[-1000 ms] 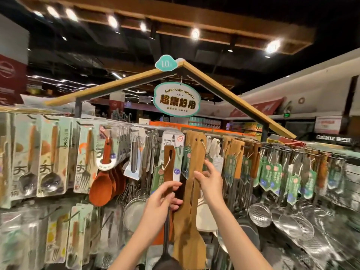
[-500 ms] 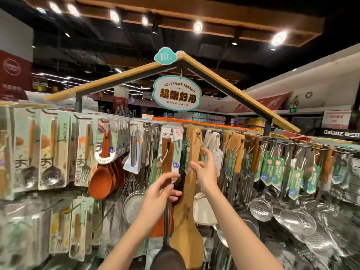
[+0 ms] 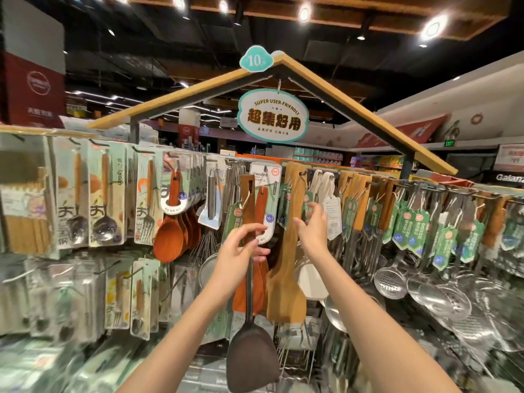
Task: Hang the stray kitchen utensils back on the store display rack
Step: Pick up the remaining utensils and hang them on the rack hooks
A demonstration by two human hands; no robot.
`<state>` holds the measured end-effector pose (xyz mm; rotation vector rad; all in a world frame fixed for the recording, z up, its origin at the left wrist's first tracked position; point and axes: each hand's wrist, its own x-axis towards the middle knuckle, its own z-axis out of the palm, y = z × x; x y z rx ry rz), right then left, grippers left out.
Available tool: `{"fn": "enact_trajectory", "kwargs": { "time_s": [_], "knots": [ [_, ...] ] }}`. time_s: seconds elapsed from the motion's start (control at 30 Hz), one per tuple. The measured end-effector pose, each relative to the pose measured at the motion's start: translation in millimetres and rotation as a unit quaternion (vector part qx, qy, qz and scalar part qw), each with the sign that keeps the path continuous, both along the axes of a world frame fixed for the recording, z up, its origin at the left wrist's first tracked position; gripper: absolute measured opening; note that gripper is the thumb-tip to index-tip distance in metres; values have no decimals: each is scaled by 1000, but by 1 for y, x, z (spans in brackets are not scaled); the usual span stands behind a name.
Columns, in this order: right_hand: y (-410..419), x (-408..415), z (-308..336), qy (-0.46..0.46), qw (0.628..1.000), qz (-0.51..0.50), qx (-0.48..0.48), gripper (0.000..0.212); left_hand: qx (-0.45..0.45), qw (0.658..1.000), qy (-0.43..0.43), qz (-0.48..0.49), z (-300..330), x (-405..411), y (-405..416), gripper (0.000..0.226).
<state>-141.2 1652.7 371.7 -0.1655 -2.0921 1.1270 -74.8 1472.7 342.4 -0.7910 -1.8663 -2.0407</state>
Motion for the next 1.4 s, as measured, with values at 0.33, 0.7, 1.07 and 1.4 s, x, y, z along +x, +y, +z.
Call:
{"fn": "enact_trajectory", "kwargs": {
  "time_s": [0.33,0.7,1.07,1.4],
  "knots": [
    [-11,90,23,60,964,246,-80,36,3,999,21,-44,-5,10,50,41],
    [74,132,26,109,984,137,-9,56,-27,991,38,-127,1,36,156,32],
    [168,119,53,122,991,11,-45,57,-87,980,-11,-177,0,29,248,47],
    [189,84,51,79,995,0,-57,55,-129,975,-27,-179,-8,7,270,48]
  ]
}}
